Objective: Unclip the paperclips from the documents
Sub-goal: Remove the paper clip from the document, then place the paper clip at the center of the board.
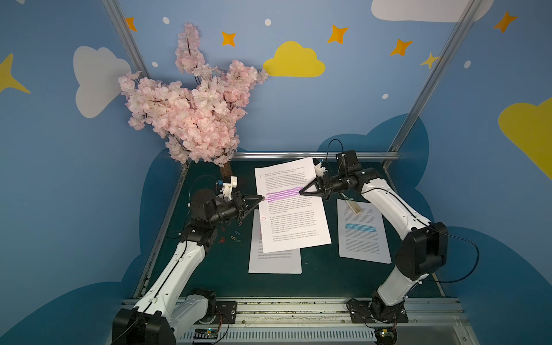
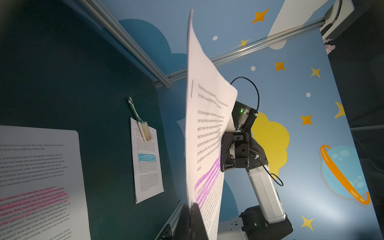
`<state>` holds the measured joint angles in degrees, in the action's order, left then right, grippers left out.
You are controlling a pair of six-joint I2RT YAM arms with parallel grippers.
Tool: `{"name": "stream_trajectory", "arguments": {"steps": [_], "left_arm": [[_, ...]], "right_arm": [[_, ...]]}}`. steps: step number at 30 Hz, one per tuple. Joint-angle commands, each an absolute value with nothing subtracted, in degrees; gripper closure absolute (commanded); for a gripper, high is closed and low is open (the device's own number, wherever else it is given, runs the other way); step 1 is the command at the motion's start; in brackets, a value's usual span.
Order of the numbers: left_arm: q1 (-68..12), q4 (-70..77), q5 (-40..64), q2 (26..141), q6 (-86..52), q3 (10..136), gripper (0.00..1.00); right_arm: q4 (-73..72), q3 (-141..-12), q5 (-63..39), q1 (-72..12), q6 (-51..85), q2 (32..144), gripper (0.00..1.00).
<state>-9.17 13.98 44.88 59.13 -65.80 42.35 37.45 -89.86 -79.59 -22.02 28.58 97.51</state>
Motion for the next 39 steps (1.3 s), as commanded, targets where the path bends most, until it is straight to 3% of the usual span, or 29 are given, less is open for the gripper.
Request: {"name": "stream_trajectory", "arguments": {"steps": [1,18,25,31,39], "left_arm": [[-7.8,12.1,42.5,58.6,-64.3,43.2,0.98],[-7.4,8.9,41.3,58.1,-62.4,42.1,0.98],[-7.4,-21.1,20.9,60.9,-44.4,40.1,0.98],[-5.4,-22.2,9.9,67.2,-42.6,35.6,0.98],[-2.9,-17.1,7.9,73.3,-44.2,31.6,0.98]], "right_arm": [[40.7,-89.5,-81.0,-19.4,25.8,93.5,1.0],[41.7,-88.2,-81.3,-17.1,25.0,91.1,1.0],[42.1,-87.1,-80.2,-18.1,24.6,91.3,1.0],[44.8,-87.1,-78.3,-21.2,23.1,91.6,1.0],[45.2,-86.0,-77.4,-23.0,23.1,91.4,1.0]]}}
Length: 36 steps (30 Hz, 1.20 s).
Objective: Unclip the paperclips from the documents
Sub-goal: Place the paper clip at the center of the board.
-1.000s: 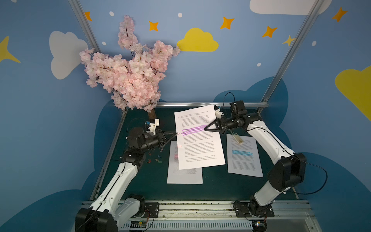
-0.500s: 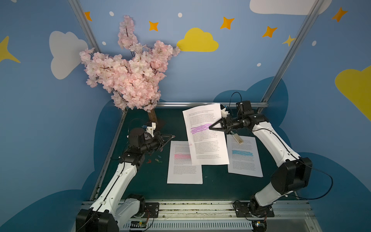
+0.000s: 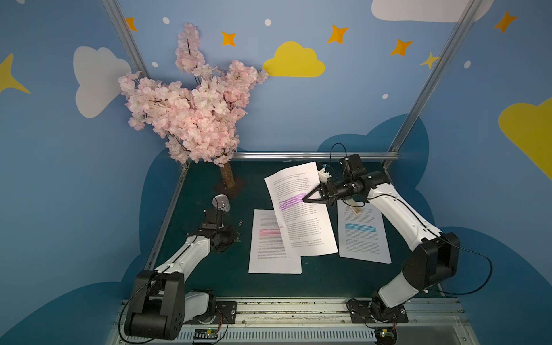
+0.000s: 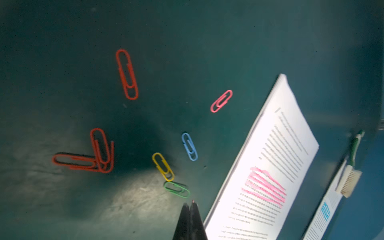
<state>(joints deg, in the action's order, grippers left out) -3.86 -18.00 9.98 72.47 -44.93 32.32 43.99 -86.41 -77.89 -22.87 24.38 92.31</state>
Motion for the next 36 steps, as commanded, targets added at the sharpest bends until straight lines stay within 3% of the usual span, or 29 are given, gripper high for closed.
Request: {"name": "stream_trajectory", "arguments": {"steps": [1,4,6,10,12,17,20,24,27,36], "left_arm": [[-2.6,-18.0,7.8,73.3,-44.1,31.6,0.98],[-2.3,-21.5,4.8,72.7,-44.4,31.8,0.95],[-1.8,-23.4,3.0,72.4,-45.0,31.8,0.84],[-0.1,-22.7,6.6,72.7,-44.2,31.6,0.23],[0.2,-23.2,8.3,72.2,-43.8,32.1,0.01],[0.1,-26.1,12.8,67.5,-41.2,34.7,0.0],[-0.1,-22.9,25.0,63.1,-39.7,36.1,0.0],[-1.4,1.8,40.7,57.4,-52.7,33.0,0.0],[-2.3,20.7,39.9,55.8,-64.5,29.9,0.0],[-6.5,34.7,43.6,59.9,-73.8,32.0,0.0]], "right_arm": [[45.6,-86.0,-77.3,-23.0,23.0,91.3,1.0],[45.9,-85.9,-77.0,-23.0,22.8,91.3,1.0],[45.9,-85.8,-76.8,-23.1,22.8,91.4,1.0],[45.5,-85.8,-76.6,-23.2,23.1,91.6,1.0],[45.5,-85.9,-76.5,-23.5,23.2,91.7,1.0],[45.1,-86.0,-76.0,-24.3,23.9,91.7,1.0],[43.4,-86.0,-75.9,-25.3,25.5,91.8,1.0],[39.2,-86.2,-76.0,-26.5,29.1,92.5,1.0],[35.7,-86.9,-76.2,-27.8,31.8,93.6,1.0],[30.2,-91.2,-76.1,-32.1,36.7,97.2,1.0]]}}
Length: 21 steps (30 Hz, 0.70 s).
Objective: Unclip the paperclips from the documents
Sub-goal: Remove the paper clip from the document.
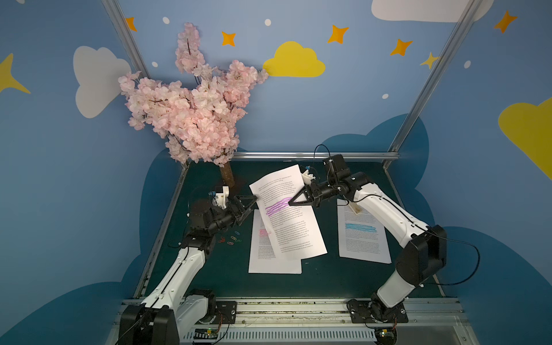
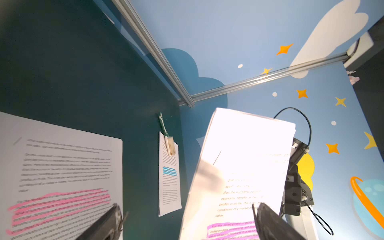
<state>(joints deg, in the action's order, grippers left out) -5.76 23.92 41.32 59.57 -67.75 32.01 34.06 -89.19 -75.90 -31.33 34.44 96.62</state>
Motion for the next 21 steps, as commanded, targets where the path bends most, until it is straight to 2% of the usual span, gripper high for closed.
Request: {"name": "stream_trajectory", "arguments": {"steps": [1,5,10,11,15,19,21], "left_arm": [[-6.9,37.5,43.4,60.3,-75.4,31.6,0.0],[-9.5,41.0,44.8,62.8,-76.9,32.6,0.0],[-10.7,48.0,45.2,64.5,-81.3,32.1,0.02],[-10.7,49.5,45.5,64.5,-82.2,31.9,0.04],[-10.7,52.2,46.9,64.1,-83.9,31.8,0.26],[-10.7,50.7,48.5,63.3,-83.5,32.5,0.36],[-10.8,48.5,49.6,62.8,-82.5,32.8,0.38]], "right_arm": [[27.7,-90.8,-76.3,-32.2,38.4,97.4,1.0],[18.7,-90.2,-77.3,-32.3,44.6,98.3,1.0],[22.5,-93.3,-77.6,-32.0,41.6,100.0,1.0],[22.7,-93.4,-77.7,-31.7,41.4,100.3,1.0],[20.6,-93.3,-77.8,-30.2,42.3,101.0,1.0],[19.2,-94.2,-78.1,-28.6,43.3,101.7,1.0],[19.2,-95.0,-78.2,-27.8,43.3,102.0,1.0]]}}
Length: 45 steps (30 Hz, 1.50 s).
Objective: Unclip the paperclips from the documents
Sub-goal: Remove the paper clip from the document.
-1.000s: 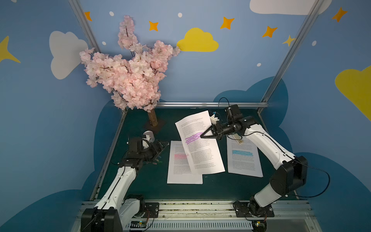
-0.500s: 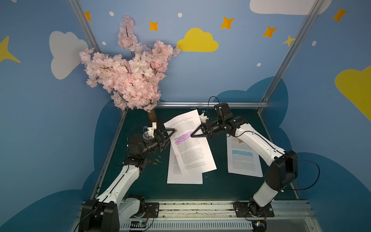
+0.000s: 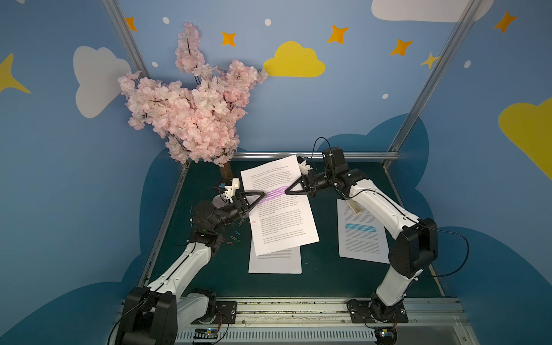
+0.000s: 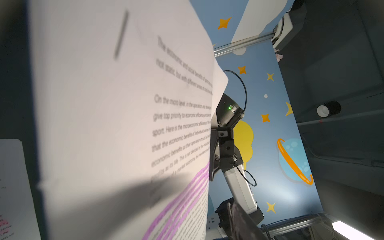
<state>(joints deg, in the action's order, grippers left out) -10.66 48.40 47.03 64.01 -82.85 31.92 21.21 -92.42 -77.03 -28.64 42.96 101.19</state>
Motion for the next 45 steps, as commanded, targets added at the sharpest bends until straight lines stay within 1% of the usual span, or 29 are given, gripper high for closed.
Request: {"name": "stream_trajectory", "arguments": {"steps": [1,7,12,17,21,27,29,34,38,40,43,45], "left_arm": [[-10.7,47.0,49.7,62.3,-81.6,32.9,0.38],[-10.5,37.0,50.8,58.6,-76.3,34.6,0.42],[-10.5,34.8,51.8,58.0,-75.4,34.6,0.48],[-10.5,31.5,52.7,57.2,-73.9,34.9,0.52],[-10.6,27.5,53.4,56.1,-71.6,35.3,0.53],[-10.6,23.8,53.8,54.7,-69.8,35.4,0.58],[-10.7,22.6,53.5,54.4,-68.9,35.7,0.65],[-10.5,21.1,53.1,54.1,-68.0,36.0,0.72],[-10.5,20.0,52.9,54.0,-67.1,36.4,0.73],[-10.5,19.6,53.0,54.0,-66.8,36.5,0.79],[-10.4,18.9,52.9,53.9,-66.5,36.5,0.81],[-10.4,18.5,52.9,53.8,-66.2,36.5,0.85]], "right_arm": [[19.4,-95.2,-78.3,-27.4,43.1,102.1,1.0],[23.3,-96.6,-78.7,-26.0,40.4,102.2,1.0],[27.4,-96.4,-78.6,-25.2,37.3,101.5,1.0],[28.9,-96.2,-78.6,-24.6,35.9,101.2,1.0],[31.1,-96.9,-78.4,-24.1,34.5,101.2,1.0],[33.5,-98.0,-78.5,-23.7,32.6,101.4,1.0],[35.8,-98.7,-78.4,-23.7,31.1,101.7,1.0],[40.8,-100.1,-78.5,-23.6,27.4,102.0,1.0],[42.8,-100.2,-78.7,-23.6,25.8,102.0,1.0],[43.0,-100.2,-78.6,-23.6,25.5,102.0,1.0],[43.7,-100.4,-78.7,-23.5,25.1,102.0,1.0],[44.3,-100.8,-78.7,-23.5,24.6,102.2,1.0]]}}
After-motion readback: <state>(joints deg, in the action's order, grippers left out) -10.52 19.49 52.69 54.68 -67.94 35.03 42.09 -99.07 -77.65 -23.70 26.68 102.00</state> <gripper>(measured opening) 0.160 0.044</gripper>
